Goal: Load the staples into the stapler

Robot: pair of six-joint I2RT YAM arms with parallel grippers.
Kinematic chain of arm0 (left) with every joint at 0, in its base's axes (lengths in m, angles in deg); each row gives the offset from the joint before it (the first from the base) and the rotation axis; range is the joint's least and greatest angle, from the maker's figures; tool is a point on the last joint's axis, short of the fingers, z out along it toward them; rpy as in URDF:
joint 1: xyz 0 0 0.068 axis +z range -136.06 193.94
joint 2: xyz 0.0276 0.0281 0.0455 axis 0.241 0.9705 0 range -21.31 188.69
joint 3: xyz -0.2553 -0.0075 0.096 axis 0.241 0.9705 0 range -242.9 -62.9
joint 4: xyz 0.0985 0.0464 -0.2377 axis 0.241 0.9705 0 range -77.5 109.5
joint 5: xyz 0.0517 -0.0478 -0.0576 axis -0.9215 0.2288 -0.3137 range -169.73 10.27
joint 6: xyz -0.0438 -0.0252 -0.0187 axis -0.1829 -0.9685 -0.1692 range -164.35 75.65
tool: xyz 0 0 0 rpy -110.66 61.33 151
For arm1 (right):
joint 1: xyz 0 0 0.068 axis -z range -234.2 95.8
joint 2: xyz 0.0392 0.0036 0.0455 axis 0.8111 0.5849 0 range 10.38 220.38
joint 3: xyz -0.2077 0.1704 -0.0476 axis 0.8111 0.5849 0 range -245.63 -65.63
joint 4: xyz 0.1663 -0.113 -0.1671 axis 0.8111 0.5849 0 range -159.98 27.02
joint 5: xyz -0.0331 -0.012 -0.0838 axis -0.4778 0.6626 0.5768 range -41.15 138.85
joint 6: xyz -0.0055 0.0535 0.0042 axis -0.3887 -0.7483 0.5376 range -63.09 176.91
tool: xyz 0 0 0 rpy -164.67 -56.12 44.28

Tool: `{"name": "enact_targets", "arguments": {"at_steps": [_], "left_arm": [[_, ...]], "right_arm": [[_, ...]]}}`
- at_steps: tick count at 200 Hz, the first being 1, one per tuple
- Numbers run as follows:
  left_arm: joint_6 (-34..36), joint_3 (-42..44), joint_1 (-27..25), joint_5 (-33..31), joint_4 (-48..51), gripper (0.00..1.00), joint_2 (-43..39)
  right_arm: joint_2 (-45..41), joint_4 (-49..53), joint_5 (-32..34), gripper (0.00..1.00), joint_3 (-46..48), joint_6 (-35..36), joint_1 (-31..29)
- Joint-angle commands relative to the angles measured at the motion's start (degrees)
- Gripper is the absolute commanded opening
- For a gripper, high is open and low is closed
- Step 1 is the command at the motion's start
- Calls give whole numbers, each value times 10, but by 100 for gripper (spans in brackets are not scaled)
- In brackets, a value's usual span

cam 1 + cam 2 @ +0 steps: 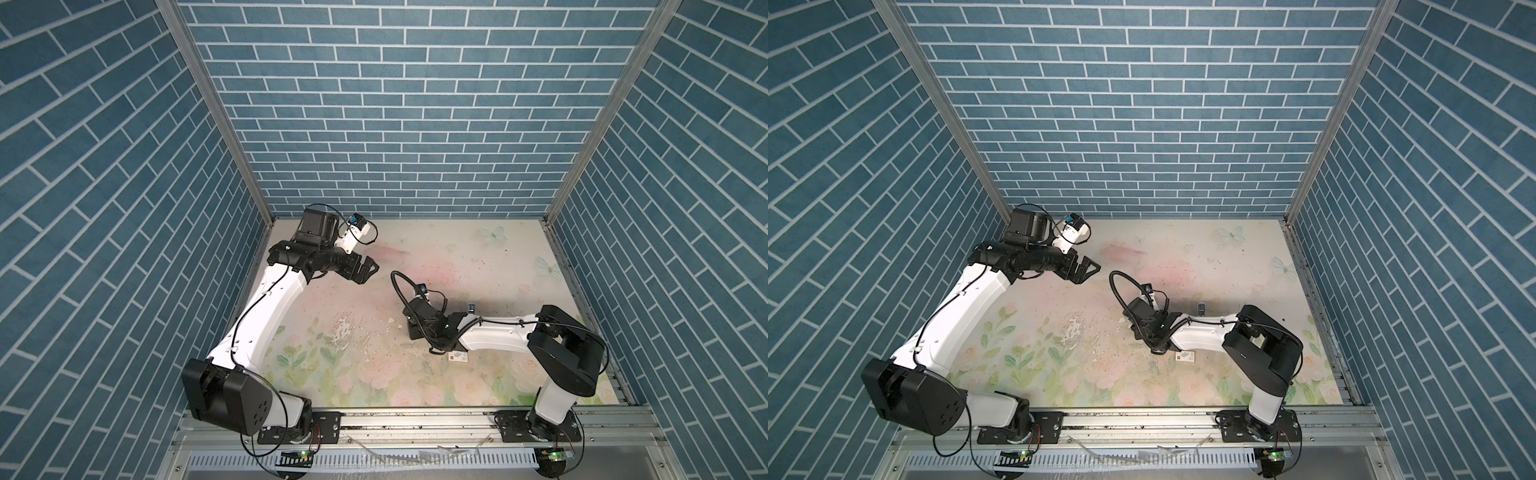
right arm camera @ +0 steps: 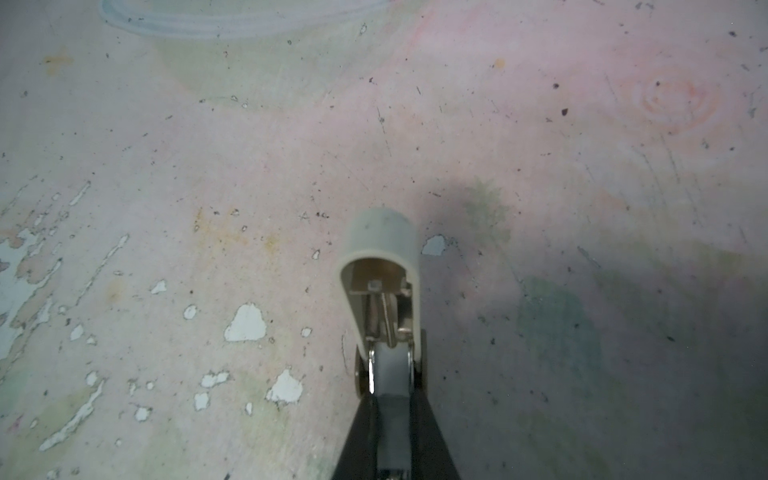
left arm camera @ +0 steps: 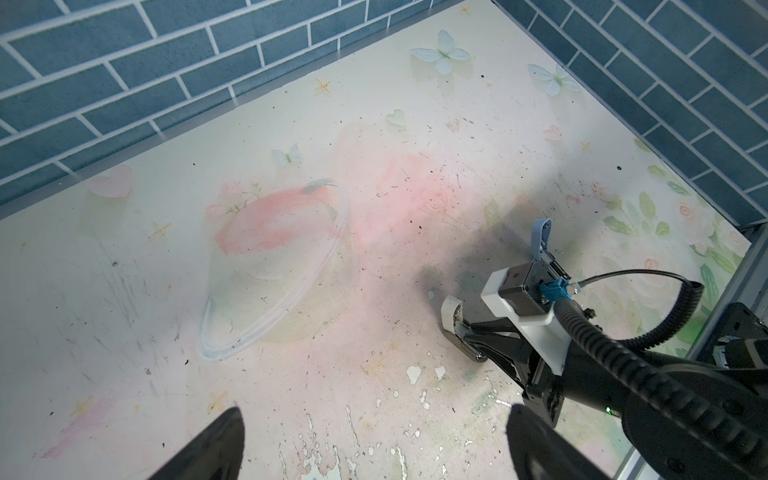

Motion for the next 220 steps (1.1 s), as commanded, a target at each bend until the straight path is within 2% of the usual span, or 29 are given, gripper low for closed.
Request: {"name": "enact_targets", "arguments": {"at_steps": [1,220], "left_arm": [[-6,9,5,8,-3,100,-3],[-7,12,5,9,-6,100,-3]], "right_arm": [[3,1,7,12,6,-8,2],[-13,-10,1,12,5,-6,1]]}}
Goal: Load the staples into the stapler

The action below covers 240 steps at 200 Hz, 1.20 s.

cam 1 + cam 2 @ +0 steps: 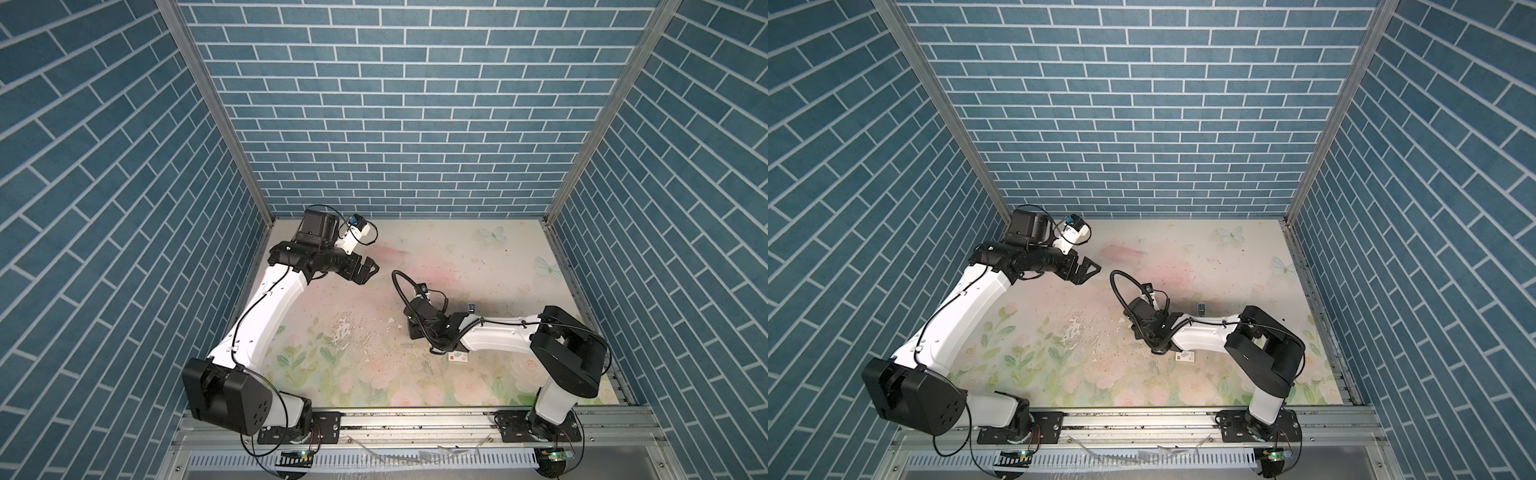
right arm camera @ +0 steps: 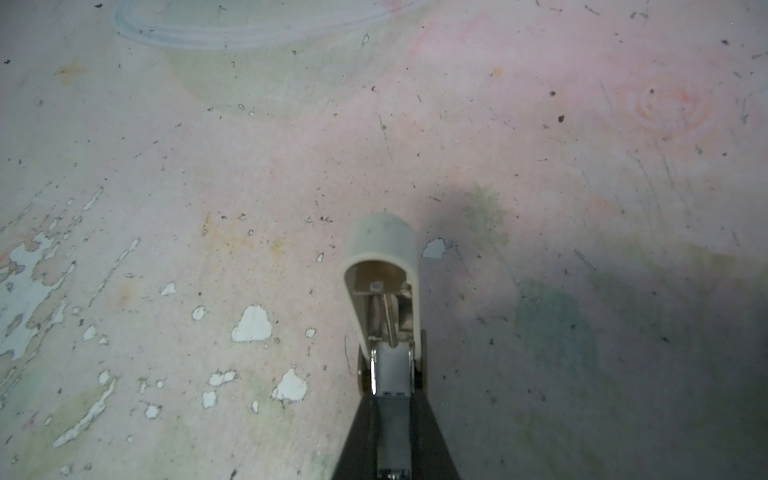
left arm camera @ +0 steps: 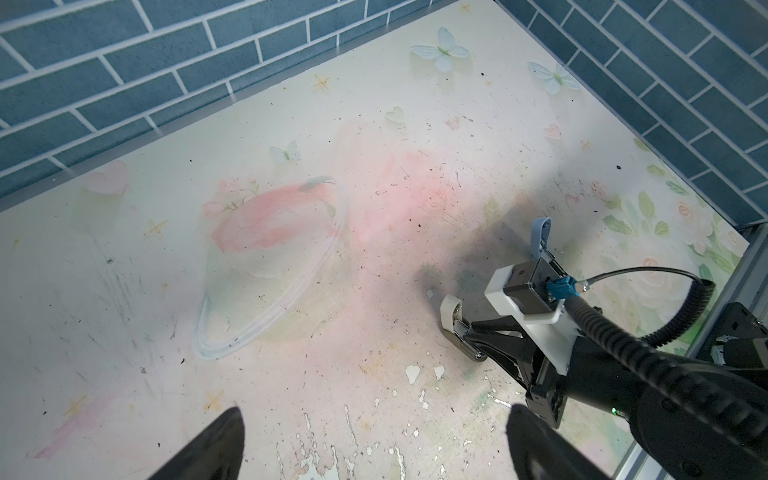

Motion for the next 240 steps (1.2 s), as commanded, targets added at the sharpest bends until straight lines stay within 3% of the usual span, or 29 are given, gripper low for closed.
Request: {"name": "enact_targets", "arguments": {"at_steps": [1,240], "left_arm": [[-5,6,5,7,-2,100,-3],[-6,6,5,8,-4,100,1]], "right_arm": [[-5,-9,1,12,4,-6,1],[-10,-11,4,12,12,-10,1]]}}
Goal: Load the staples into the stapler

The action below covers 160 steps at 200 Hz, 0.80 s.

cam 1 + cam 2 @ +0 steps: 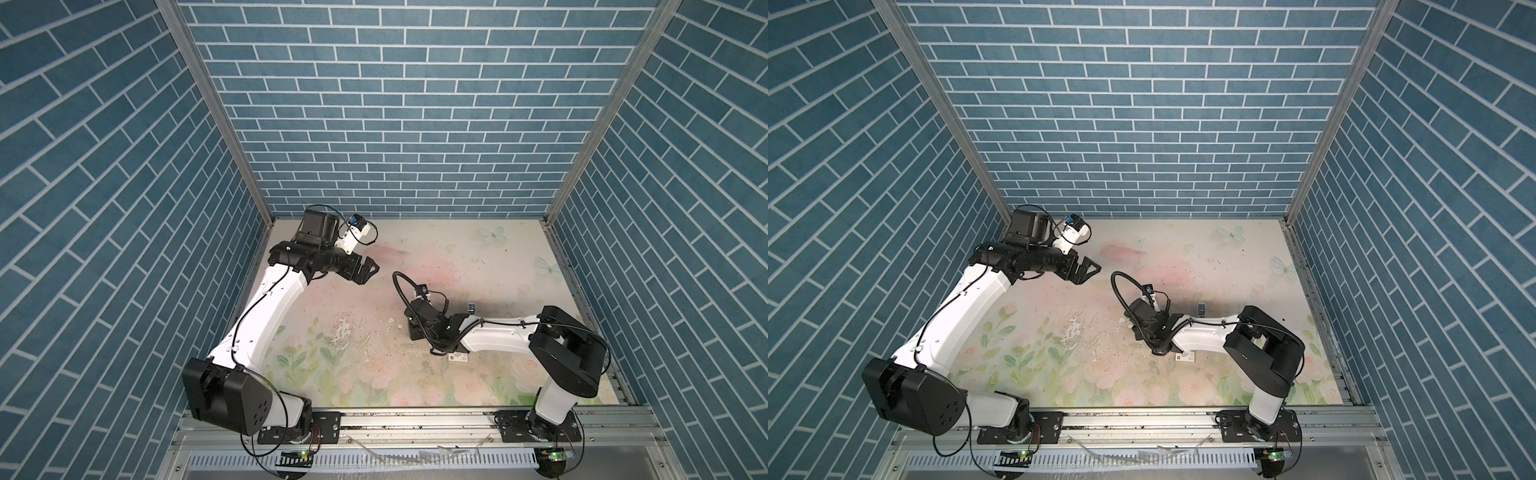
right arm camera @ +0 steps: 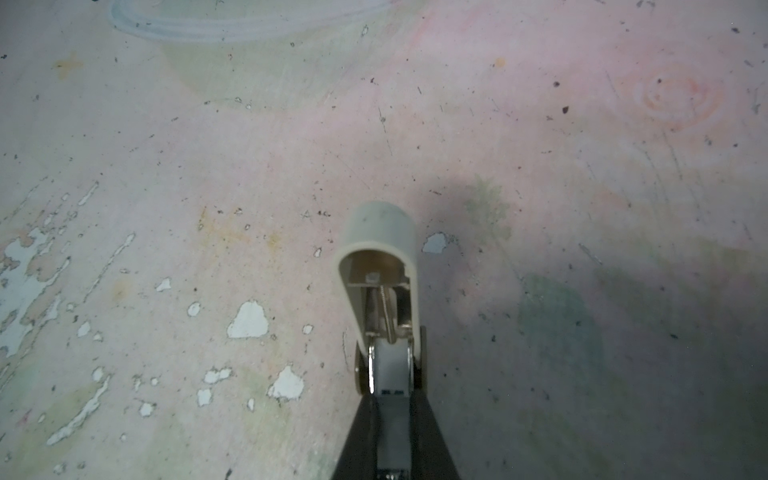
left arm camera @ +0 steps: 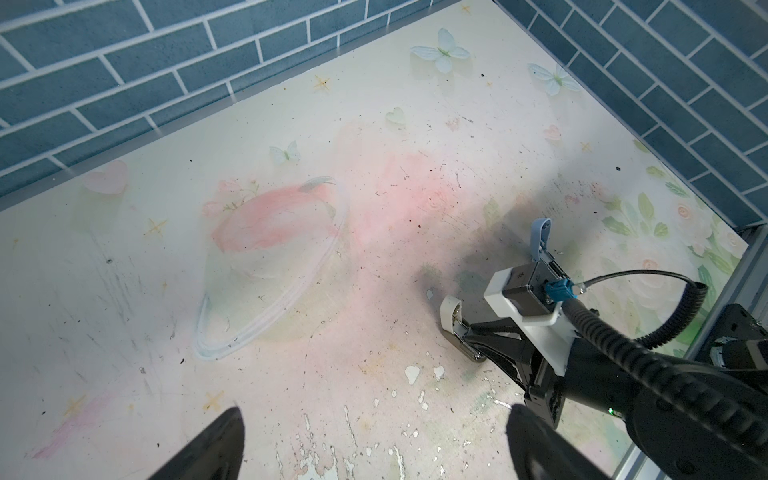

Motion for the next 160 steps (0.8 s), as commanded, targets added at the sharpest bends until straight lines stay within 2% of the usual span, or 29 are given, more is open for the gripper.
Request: {"name": "enact_targets", "arguments": {"at_steps": [1,160], "left_arm": [[-4,5,5,8,-3,100,1],[-6,9,5,9,-6,100,-4]], "right_arm": [[-11,2,7,12,2,-5,1],[-7,-3,-3,12,-1,-5,-1]]}}
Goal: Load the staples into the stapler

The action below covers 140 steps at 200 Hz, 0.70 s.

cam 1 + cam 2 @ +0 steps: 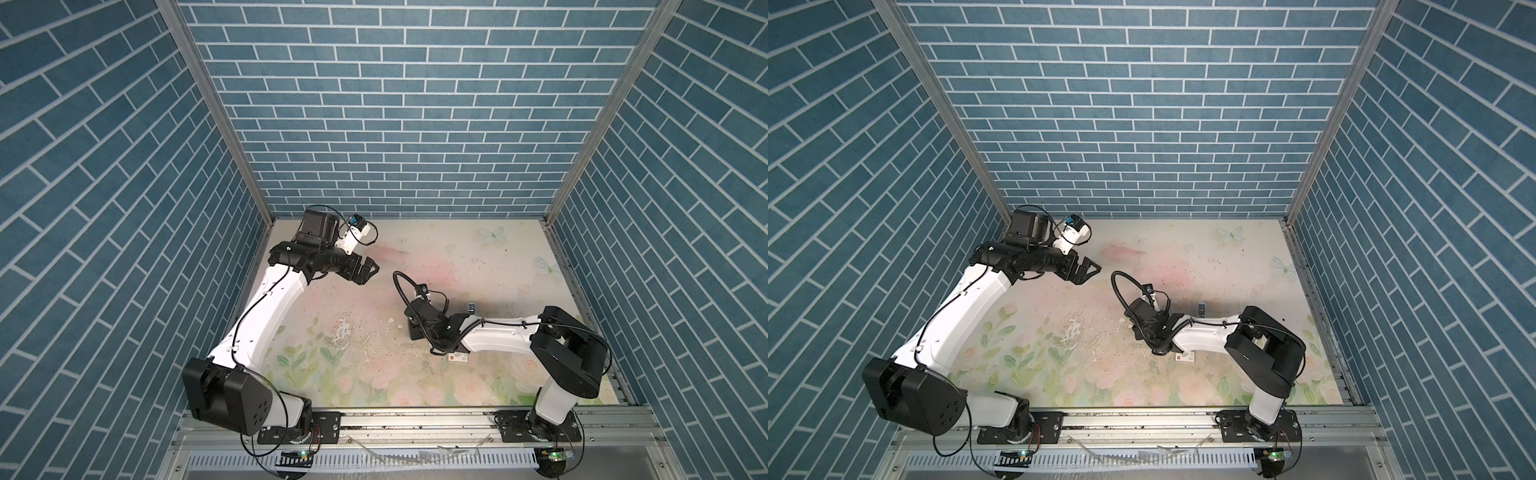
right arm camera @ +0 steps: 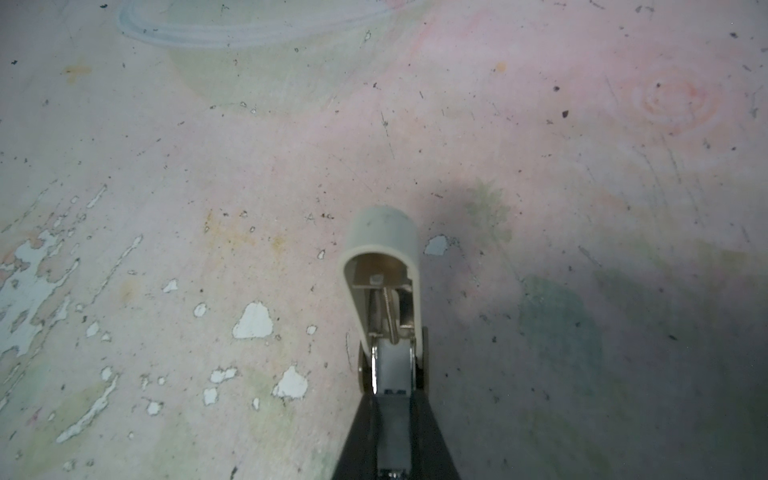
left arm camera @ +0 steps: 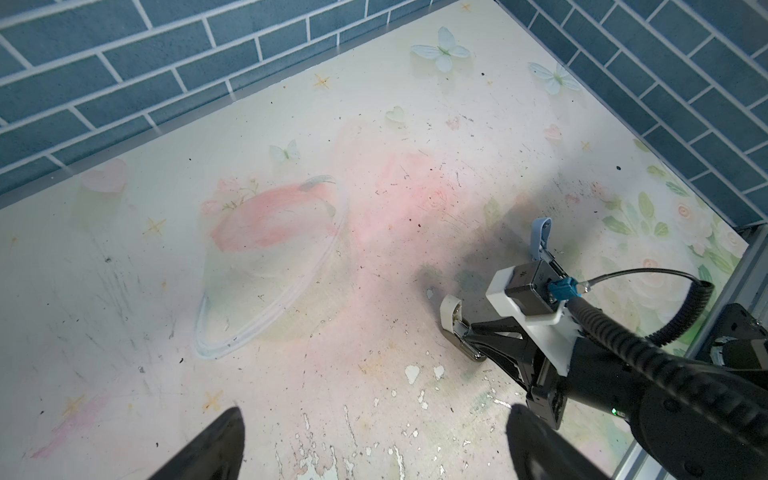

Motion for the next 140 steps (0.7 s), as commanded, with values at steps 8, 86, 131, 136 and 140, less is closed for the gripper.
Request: {"name": "enact_targets", "arguments": {"at_steps": [8,86,131,136,140], "left_arm": [[-5,6,5,8,-4,99,-5],[-5,13,5,9,-7,100,-7],[-7,12,5,9,-7,99,-7],[-6,12,5,9,-7,100,-7],[-6,12,5,9,-7,99,-8]], "right_arm": [[-4,-3,-1,12,-2,-6,-1],[6,-6,-5,12,-4,-7,-2],[10,-6,-4,12,-2,-8,-2],[11,-6,-4,12,-1,-8,-2],[11,-5,-4,12,-1,-8,-2]]}}
